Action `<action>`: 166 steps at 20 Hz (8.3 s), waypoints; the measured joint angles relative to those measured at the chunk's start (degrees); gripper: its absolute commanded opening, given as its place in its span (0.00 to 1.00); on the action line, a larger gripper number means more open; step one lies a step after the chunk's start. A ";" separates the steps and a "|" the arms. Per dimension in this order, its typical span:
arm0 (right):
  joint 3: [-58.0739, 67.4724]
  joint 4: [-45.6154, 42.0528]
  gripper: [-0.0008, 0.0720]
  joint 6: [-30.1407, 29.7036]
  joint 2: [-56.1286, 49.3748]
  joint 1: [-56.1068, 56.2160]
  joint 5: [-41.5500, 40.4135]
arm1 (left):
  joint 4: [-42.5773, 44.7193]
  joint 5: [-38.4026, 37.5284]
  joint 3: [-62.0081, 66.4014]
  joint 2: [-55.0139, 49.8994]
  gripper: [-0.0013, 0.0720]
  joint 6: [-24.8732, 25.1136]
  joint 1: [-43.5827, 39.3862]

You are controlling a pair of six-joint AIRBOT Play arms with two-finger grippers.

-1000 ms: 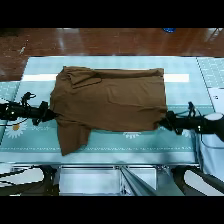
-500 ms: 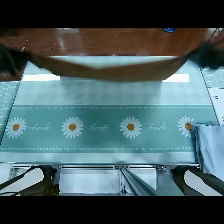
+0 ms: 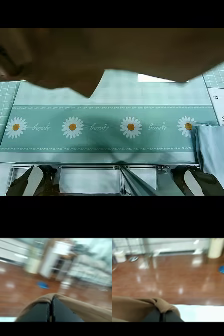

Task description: Fold the shirts.

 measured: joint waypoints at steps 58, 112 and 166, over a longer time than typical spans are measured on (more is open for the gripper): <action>-17.81 -1.05 0.57 -1.73 -60.35 2.16 8.76 | 40.11 -17.40 -0.92 -61.26 0.71 -7.72 -28.72; -74.95 26.18 0.04 -15.65 -27.12 -14.29 -10.21 | 20.20 -0.81 -58.01 -20.85 0.04 6.16 -16.63; -34.51 29.86 0.04 -15.19 -55.15 -2.80 -10.64 | 28.79 6.67 -17.81 -32.02 0.04 -2.51 -45.70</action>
